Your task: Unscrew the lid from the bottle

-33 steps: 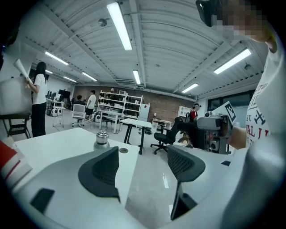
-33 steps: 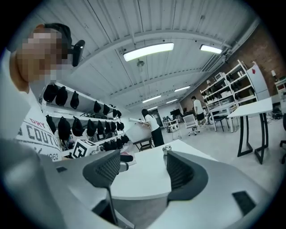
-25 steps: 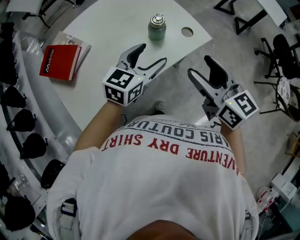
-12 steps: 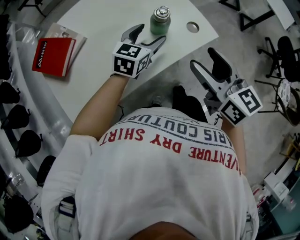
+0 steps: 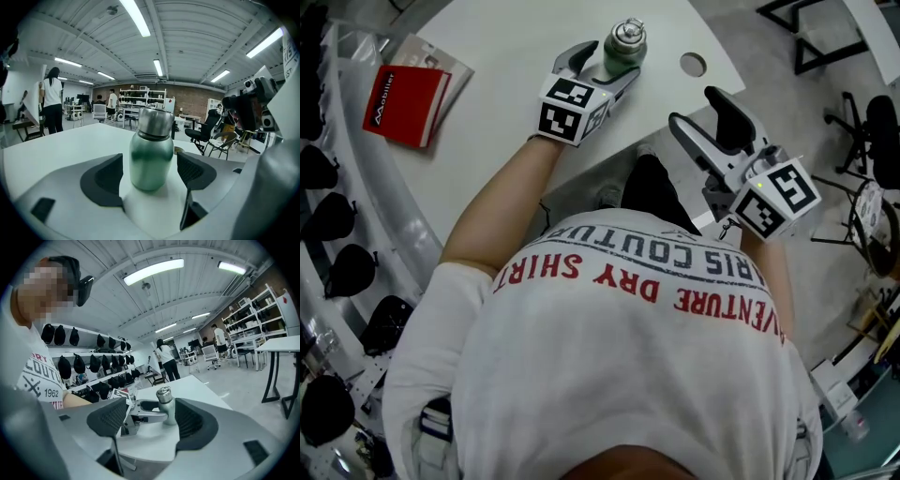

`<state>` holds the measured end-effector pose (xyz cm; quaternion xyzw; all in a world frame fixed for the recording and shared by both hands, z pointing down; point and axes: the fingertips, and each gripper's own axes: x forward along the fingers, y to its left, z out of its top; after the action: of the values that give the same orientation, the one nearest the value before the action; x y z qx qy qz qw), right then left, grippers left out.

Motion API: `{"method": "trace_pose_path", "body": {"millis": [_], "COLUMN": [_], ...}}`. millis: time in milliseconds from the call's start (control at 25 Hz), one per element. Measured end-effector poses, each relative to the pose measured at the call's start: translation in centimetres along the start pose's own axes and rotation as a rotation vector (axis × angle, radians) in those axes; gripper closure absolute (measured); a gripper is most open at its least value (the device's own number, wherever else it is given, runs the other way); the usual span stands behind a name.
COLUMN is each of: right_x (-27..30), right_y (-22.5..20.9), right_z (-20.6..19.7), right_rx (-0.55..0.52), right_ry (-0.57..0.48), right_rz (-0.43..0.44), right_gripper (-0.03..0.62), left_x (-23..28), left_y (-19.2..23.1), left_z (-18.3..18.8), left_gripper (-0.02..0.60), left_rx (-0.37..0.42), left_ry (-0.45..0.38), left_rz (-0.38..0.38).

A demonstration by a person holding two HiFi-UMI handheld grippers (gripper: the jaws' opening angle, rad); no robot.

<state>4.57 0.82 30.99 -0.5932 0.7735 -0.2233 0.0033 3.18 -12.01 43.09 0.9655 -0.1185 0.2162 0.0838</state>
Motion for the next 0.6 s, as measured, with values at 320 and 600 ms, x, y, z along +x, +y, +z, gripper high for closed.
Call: {"method": "trace_pose_path", "body": {"millis": [320,600], "right_x": [3.4,6.8], "right_y": [-2.8,-3.4], "right_z": [-0.1,0.0], "right_rx": [0.014,-0.071], "right_ry": [0.066,0.123], "right_rz": [0.082,0.156], "right_gripper": [0.286,0.287], "left_x": [1.3,1.4], "left_y": [-0.2,-0.3], "left_z": [0.0,-0.1], "left_gripper": [0.225,0.225], "left_rx": [0.012,0.011], "left_ry": [0.013,0.015], "left_rz": [-0.037,-0.045]}}
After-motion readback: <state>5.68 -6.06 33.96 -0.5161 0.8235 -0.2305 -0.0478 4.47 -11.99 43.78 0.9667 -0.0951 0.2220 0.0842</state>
